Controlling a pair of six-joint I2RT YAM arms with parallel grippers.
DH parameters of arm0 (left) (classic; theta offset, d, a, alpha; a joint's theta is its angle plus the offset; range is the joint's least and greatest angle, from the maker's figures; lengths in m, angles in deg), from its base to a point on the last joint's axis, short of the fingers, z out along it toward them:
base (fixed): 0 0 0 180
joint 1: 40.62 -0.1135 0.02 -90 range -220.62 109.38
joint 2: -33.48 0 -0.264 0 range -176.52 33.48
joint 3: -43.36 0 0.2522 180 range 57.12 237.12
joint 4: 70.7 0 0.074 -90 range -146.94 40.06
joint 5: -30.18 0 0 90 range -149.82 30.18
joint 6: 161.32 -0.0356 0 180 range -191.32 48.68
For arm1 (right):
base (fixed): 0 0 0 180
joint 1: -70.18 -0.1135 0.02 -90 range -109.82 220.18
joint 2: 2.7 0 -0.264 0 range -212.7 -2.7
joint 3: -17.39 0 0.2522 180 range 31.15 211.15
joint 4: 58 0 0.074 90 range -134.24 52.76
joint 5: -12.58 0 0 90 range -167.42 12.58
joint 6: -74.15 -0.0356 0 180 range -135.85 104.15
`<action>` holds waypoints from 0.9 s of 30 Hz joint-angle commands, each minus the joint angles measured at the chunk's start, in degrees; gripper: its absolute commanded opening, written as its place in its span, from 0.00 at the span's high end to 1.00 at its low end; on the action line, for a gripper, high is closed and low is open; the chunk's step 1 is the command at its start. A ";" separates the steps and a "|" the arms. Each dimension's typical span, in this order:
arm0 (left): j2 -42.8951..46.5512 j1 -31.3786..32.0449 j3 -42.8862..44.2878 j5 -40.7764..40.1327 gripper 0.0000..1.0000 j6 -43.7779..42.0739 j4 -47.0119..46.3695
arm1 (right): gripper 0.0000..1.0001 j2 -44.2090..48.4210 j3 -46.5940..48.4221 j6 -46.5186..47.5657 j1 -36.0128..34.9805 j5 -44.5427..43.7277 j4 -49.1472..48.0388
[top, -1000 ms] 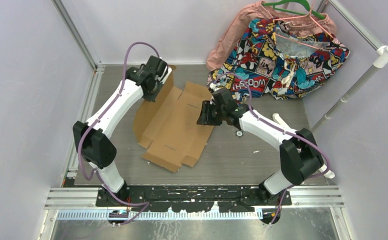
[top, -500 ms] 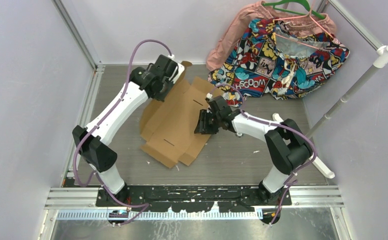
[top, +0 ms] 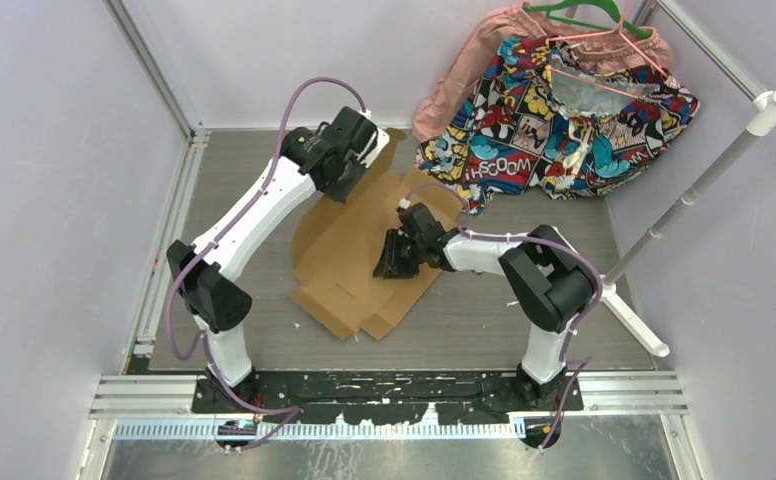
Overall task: Fold the paper box
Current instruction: Fold the paper box at the center of the board.
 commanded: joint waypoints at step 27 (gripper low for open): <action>8.70 0.44 -13.33 10.27 0.97 3.68 -5.10 | 0.60 -5.80 -2.16 -15.37 -13.45 -9.46 -19.24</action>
